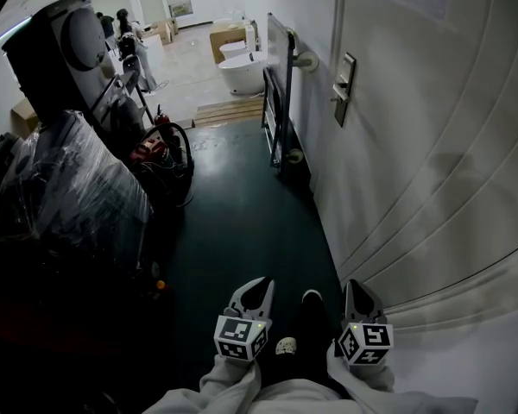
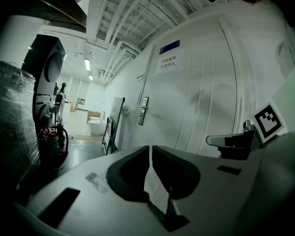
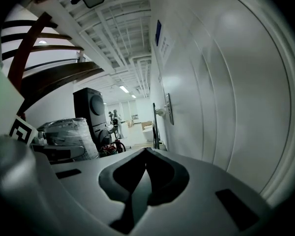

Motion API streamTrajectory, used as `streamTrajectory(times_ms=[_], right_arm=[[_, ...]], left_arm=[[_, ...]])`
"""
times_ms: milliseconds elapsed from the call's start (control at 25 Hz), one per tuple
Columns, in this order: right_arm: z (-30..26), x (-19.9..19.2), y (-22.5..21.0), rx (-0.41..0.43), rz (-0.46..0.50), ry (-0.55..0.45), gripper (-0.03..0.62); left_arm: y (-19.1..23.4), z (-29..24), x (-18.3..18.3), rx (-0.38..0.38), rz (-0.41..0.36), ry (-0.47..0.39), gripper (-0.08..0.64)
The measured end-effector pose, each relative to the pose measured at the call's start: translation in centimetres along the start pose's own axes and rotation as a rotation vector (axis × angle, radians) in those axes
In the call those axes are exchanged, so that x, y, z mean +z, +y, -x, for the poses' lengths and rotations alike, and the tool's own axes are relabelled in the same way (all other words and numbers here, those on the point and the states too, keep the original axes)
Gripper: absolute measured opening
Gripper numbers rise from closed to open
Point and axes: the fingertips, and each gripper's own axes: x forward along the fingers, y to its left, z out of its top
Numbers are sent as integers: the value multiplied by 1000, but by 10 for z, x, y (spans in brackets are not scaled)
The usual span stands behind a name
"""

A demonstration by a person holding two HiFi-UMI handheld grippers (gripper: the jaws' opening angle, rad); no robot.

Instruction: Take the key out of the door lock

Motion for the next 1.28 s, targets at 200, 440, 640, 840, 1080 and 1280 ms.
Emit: streamTrajectory(times_ms=[200,440,640,840,1080,1280], right_arm=[[-19,9,2,20,34,-14,52],[-55,24,-1,37,34,-10,52],[-100,32,-7,61,33,9,52],[-155,56,-27,66,38,8,52],[-215,81,-54,63,44,19,52],[-256,95,-69,77,40,23,52]], left_arm=[[10,-13,7,10,-4,-10,28],[26,-39,17,18,1,-6,28],[45,-76,26,31,8,1,29],[66,-132,46,35,17,0,28],[83,-205,70,18,10,0,28],[94,-251,84,14,7,7,28]])
